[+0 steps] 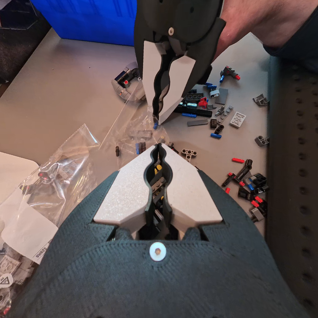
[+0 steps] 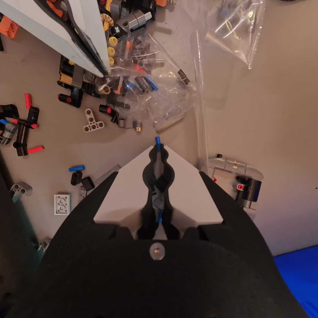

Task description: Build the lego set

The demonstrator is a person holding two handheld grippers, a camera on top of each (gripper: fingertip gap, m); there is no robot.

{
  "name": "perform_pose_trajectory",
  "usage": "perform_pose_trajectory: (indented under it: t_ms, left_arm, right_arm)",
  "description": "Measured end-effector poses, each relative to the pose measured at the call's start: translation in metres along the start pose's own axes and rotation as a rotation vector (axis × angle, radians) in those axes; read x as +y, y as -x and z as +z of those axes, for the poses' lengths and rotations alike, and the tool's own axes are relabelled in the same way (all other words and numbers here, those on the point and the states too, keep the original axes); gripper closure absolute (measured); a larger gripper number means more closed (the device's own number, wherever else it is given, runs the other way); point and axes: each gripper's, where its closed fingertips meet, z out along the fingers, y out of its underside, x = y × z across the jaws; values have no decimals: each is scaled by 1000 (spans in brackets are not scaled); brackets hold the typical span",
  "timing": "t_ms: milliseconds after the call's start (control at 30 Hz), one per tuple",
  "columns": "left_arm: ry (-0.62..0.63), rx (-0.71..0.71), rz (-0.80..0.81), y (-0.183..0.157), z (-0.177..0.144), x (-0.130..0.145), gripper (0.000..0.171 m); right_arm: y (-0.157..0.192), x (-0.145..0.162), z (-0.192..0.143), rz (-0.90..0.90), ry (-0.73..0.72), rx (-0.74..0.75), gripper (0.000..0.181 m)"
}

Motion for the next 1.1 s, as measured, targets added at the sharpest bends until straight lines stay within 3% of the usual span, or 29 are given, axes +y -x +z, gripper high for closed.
perform_pose_trajectory:
  t_ms: [200, 467, 633, 833, 1100]
  left_arm:
    - [-1, -2, 1, 0, -1, 0, 171]
    - [0, 6, 6, -2, 1, -1, 171]
    - [3, 12, 23, -5, 3, -1, 171]
    - [1, 10, 17, -3, 2, 0, 171]
    - [-1, 10, 18, -4, 0, -1, 171]
  right_arm:
    - [11, -11, -16, -68, -84, -26, 180]
    - [34, -47, -46, -190, -307, -70, 181]
    - [26, -51, -33, -207, -272, 11, 178]
    - [20, -48, -40, -177, -282, 18, 174]
    - [34, 12, -23, -149, 5, -123, 156]
